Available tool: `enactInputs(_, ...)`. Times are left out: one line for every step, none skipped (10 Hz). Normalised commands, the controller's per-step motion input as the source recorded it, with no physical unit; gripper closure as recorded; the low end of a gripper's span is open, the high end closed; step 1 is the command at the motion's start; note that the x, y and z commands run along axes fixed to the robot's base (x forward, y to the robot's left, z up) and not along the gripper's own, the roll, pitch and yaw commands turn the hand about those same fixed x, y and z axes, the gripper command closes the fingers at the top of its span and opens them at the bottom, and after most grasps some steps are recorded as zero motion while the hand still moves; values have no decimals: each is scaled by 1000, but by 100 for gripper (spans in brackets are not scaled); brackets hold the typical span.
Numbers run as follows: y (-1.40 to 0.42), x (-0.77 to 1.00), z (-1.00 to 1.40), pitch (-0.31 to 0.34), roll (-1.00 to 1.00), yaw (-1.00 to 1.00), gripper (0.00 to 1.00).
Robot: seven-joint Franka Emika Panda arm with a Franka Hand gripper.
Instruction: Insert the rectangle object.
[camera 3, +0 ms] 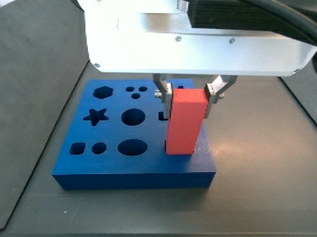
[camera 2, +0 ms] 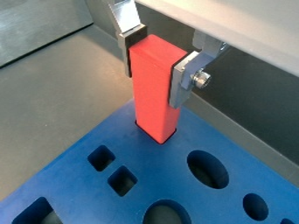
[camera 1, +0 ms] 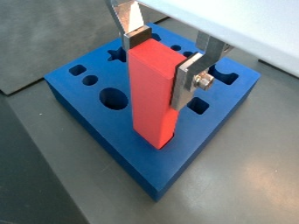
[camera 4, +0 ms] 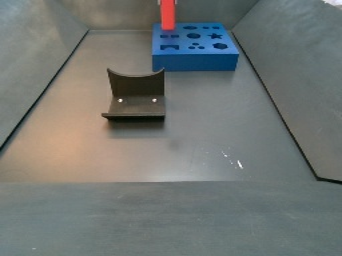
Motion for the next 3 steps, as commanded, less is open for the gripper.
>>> enactInputs(0,-17,-337,0,1,-86,100)
enactInputs(0,-6,-71,-63,-40,0,100)
enactInputs(0,0,0,0,0,0,100)
